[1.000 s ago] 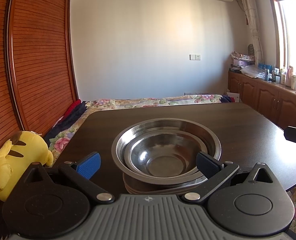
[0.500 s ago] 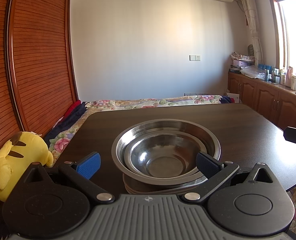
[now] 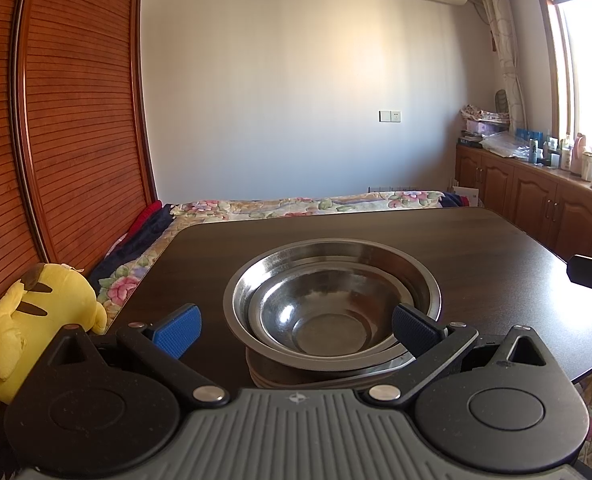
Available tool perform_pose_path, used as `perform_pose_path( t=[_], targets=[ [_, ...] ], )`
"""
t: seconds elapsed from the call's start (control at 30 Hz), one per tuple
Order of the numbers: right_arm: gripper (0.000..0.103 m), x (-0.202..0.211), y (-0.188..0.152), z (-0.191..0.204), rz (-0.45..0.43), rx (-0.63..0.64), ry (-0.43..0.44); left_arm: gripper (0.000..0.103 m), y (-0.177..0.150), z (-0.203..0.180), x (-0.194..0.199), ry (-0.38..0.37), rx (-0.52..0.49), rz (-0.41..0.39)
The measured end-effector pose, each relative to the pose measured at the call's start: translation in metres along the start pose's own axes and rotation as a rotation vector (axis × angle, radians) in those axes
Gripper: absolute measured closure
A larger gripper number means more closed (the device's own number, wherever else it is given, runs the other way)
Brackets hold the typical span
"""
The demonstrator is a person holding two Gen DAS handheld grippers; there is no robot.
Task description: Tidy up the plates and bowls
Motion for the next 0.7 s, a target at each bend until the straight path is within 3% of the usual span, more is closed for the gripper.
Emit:
perform_pose_path(
  t=[0.7],
  targets=[
    [0.0, 0.0004, 0.0007, 0.0001, -0.002, 0.001, 0.0, 0.0, 0.0006, -0.0012, 0.0011, -0.003, 0.0, -0.003]
  ],
)
Point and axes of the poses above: each gripper's, at about its wrist camera, not at the fingertips, and x roughly against the way its jaws point, z to its left, y to its top, the point moved 1 cm from there along -x, roughly the way its jaws point, and after that the axes turned 8 degrees about z, right-handed, at the moved point
